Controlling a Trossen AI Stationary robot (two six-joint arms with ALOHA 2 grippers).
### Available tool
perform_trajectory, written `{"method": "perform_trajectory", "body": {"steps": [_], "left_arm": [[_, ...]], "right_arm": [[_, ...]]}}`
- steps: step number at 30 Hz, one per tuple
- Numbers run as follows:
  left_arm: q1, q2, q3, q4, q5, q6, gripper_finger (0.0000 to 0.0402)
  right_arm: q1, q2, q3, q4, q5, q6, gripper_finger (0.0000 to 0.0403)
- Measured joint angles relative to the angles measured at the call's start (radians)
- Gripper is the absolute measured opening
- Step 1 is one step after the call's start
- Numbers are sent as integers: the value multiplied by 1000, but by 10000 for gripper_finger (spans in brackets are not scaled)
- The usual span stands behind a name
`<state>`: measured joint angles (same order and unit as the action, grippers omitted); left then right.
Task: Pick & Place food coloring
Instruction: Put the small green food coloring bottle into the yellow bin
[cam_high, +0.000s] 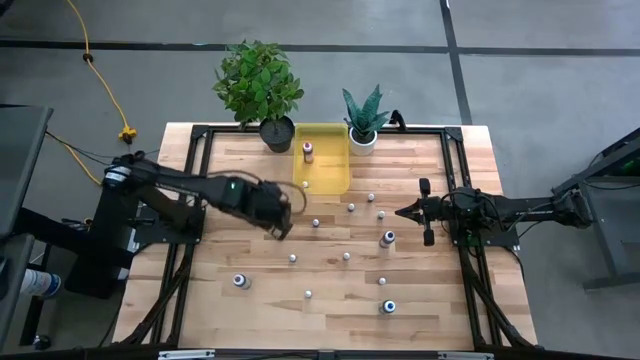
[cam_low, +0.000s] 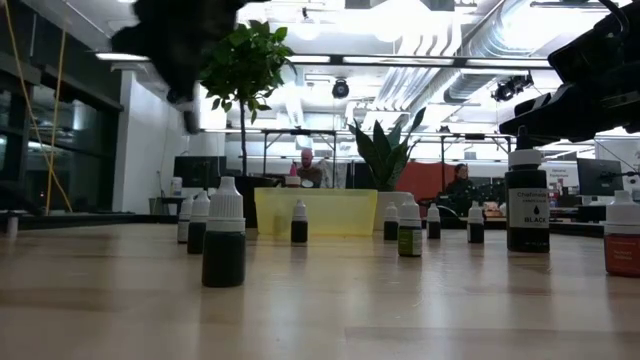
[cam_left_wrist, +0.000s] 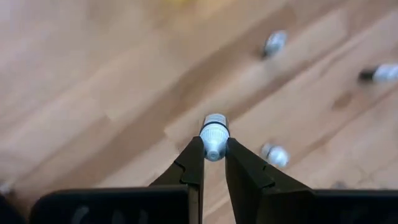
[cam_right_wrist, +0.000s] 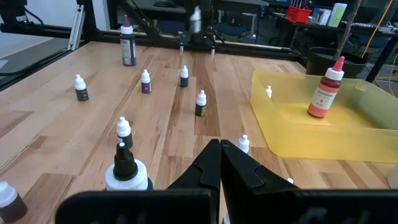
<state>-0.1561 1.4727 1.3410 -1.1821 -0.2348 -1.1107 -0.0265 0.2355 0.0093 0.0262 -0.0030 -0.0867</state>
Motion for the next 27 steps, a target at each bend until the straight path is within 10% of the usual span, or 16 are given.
{"method": "perform_trajectory", "body": {"steps": [27], "left_arm": [[333, 526, 524, -41, 4, 210, 37]], "right_arm": [[0, 0, 0, 0, 0, 0, 0]]}}
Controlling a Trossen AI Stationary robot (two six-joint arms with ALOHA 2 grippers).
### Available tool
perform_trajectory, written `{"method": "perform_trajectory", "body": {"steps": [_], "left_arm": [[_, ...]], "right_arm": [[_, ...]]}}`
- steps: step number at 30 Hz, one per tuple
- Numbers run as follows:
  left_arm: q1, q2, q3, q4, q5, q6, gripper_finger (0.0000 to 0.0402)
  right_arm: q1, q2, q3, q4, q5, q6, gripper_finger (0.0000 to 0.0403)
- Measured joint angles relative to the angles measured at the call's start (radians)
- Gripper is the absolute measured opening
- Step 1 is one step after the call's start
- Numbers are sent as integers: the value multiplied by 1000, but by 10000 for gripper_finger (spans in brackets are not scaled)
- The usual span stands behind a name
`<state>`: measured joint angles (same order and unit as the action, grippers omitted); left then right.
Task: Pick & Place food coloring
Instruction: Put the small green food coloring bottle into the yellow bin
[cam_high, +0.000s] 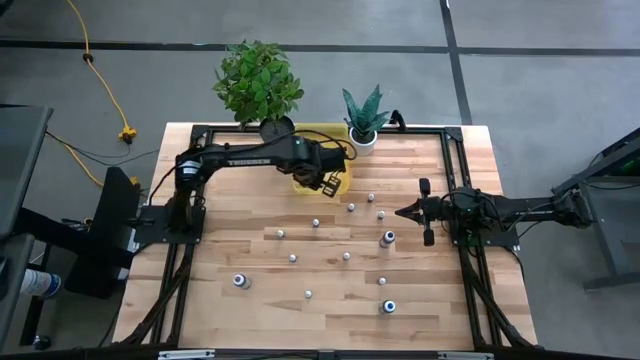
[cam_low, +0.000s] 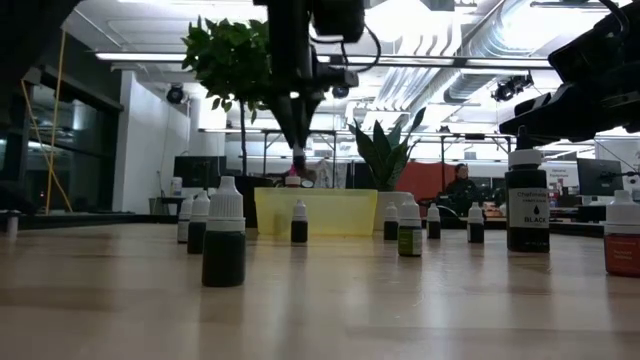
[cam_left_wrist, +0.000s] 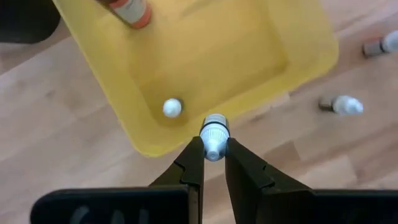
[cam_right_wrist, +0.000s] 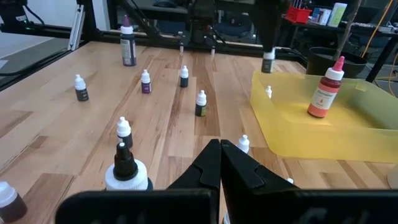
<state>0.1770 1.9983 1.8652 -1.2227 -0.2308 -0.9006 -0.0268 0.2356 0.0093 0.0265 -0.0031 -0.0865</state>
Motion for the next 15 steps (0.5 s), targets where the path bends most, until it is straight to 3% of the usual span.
{"method": "perform_trajectory", "body": {"steps": [15], "left_arm": [[46, 105, 1, 35, -8, -28, 37]], "right_arm": [[0, 0, 0, 0, 0, 0, 0]]}}
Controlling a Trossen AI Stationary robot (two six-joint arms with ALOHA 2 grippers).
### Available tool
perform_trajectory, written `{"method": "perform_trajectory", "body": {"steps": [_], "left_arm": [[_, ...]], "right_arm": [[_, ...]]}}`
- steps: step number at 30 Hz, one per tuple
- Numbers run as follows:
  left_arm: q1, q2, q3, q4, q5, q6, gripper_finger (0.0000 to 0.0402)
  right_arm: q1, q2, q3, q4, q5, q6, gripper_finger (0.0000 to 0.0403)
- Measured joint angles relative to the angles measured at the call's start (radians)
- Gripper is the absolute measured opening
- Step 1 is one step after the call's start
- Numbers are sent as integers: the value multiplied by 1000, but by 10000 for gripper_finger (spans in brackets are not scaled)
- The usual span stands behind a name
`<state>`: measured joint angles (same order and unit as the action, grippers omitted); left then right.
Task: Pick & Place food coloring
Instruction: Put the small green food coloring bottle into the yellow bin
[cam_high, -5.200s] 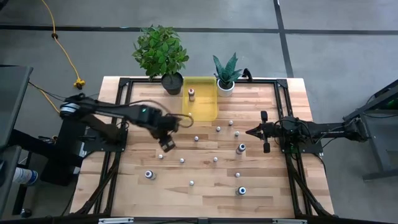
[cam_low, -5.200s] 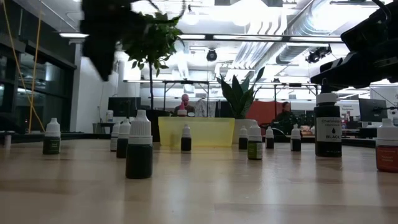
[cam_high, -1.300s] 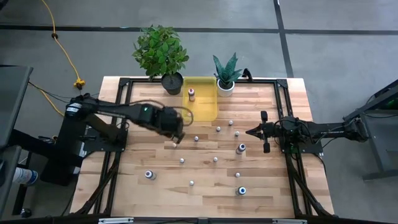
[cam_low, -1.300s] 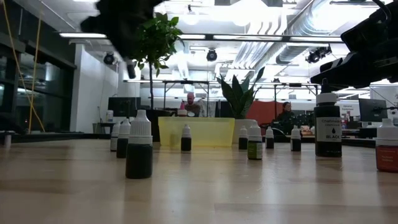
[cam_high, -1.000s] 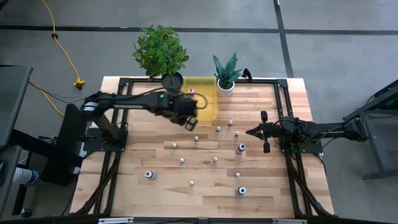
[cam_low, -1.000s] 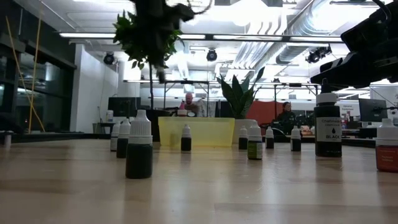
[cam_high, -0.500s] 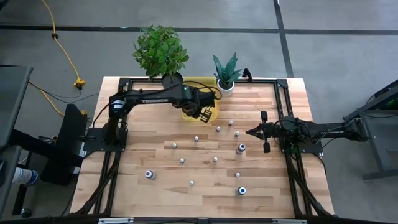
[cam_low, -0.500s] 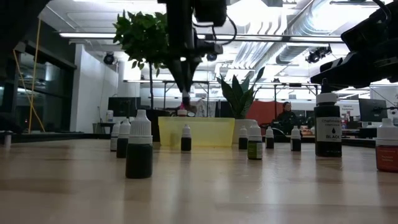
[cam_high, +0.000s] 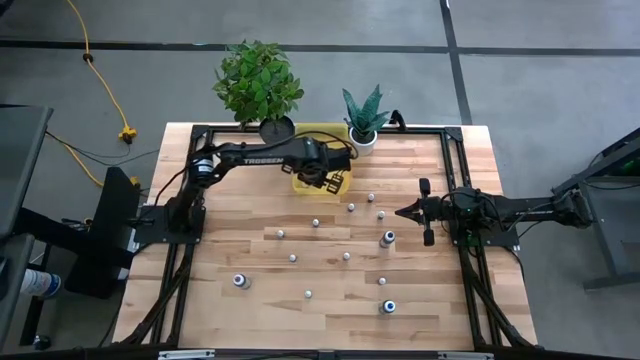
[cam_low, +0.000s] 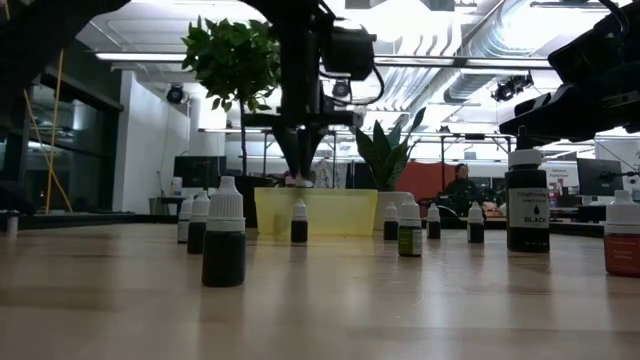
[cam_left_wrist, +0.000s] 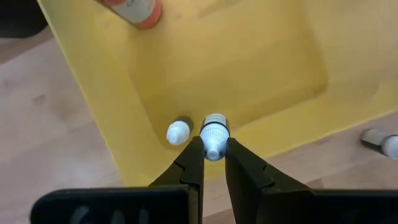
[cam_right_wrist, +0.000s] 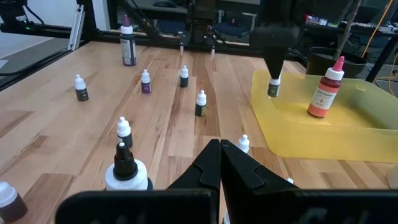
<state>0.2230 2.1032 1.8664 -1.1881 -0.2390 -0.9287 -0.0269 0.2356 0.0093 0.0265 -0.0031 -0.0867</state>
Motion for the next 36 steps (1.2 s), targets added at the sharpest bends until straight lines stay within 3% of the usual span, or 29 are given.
{"method": "perform_trajectory", "body": {"steps": [36], "left_arm": [[14, 55, -65, 58, 51, 50, 37]], "right_arm": [[0, 0, 0, 0, 0, 0, 0]]}}
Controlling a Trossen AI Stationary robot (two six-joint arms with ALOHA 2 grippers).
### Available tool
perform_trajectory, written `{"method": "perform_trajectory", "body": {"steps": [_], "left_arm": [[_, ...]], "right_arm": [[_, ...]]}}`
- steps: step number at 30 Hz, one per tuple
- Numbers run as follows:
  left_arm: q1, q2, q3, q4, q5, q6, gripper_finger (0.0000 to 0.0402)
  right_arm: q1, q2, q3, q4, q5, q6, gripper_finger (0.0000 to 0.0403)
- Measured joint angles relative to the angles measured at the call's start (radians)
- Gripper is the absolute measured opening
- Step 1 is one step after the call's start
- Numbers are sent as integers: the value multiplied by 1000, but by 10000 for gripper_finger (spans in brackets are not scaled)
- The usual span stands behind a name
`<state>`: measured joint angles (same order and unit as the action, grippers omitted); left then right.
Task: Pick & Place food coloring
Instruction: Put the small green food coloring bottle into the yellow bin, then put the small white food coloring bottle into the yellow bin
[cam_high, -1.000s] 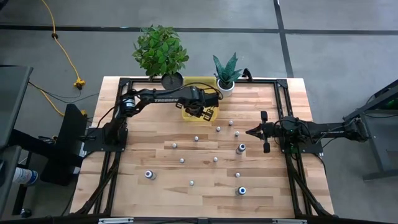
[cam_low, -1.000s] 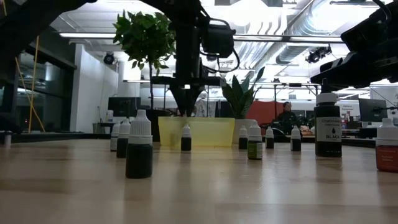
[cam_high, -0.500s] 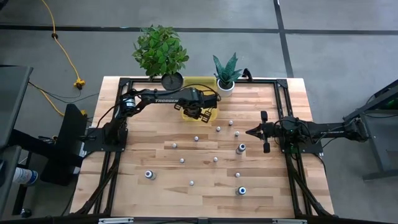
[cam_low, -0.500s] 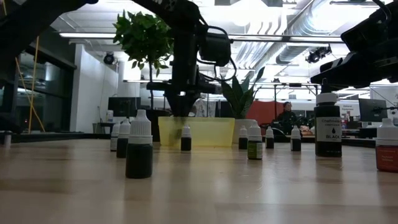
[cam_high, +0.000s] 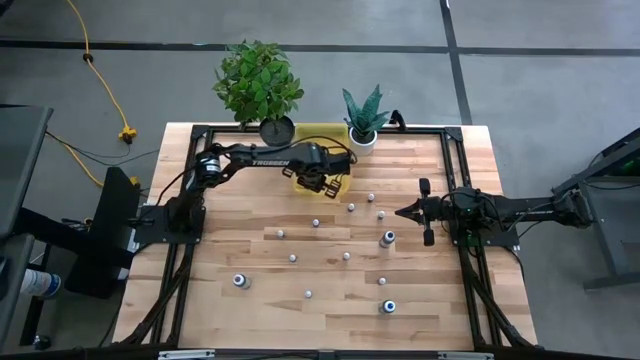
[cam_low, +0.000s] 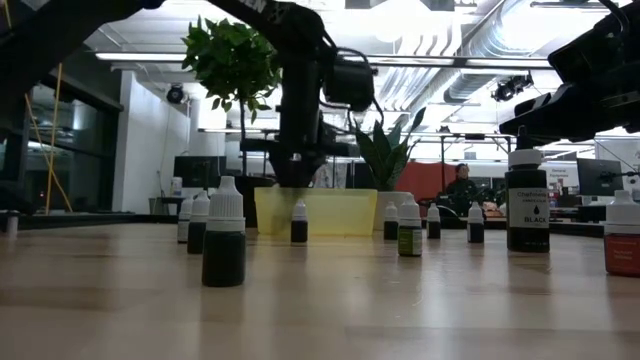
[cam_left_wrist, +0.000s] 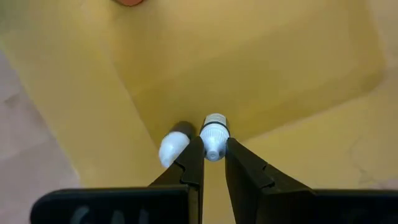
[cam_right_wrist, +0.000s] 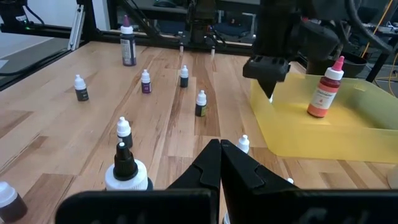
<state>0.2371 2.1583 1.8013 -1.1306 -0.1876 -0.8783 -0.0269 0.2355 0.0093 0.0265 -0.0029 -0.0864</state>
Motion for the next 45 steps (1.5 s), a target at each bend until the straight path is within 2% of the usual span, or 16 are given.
{"method": "perform_trajectory", "body": {"steps": [12, 22, 26, 39, 45], "left_arm": [[-2, 14, 2, 24, 11, 7, 42], [5, 17, 15, 4, 20, 22, 119], [11, 17, 42, -10, 16, 41, 136], [-13, -5, 256, -191, -3, 123, 140], [-73, -100, 252, -249, -15, 116, 140]], "right_arm": [[0, 0, 0, 0, 0, 0, 0], [0, 0, 0, 0, 0, 0, 0], [0, 0, 0, 0, 0, 0, 0], [0, 0, 0, 0, 0, 0, 0], [0, 0, 0, 0, 0, 0, 0]]}}
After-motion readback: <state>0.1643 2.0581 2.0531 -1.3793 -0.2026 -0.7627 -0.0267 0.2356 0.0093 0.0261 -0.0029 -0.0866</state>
